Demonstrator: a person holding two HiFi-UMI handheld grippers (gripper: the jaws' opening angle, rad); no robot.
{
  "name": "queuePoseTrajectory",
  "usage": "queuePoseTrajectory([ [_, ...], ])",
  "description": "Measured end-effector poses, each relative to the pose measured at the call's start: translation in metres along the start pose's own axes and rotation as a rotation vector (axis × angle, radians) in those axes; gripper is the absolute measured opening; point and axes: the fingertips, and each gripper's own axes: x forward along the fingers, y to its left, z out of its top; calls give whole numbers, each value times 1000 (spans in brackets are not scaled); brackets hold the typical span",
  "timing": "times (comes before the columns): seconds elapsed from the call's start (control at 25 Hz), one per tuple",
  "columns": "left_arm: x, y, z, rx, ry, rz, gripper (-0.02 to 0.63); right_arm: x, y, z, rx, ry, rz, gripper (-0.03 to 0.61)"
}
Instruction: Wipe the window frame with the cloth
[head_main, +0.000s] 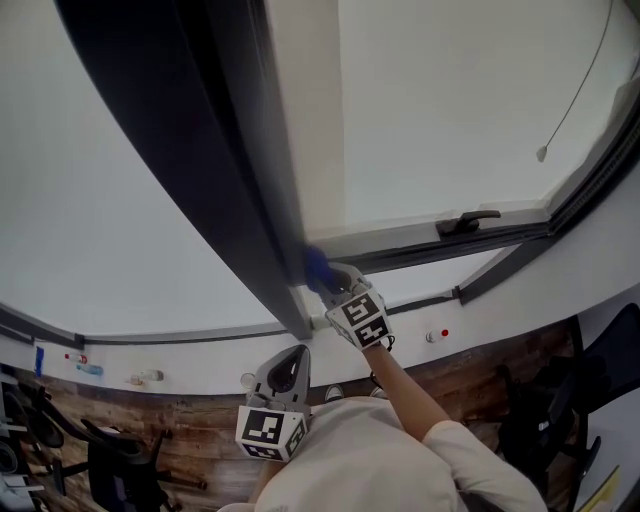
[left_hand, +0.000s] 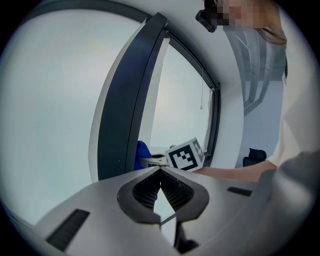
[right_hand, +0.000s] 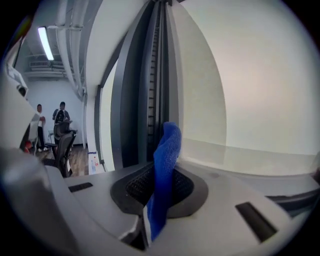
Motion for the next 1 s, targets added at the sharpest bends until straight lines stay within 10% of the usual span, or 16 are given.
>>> queuePoseTrajectory([
  [0.36, 5, 5, 4, -32, -15, -39, 8, 18, -2, -14, -266, 43, -85, 44],
  [1.0, 5, -1, 6, -56, -9, -100, 8, 14, -8, -17, -319, 61, -157, 44],
])
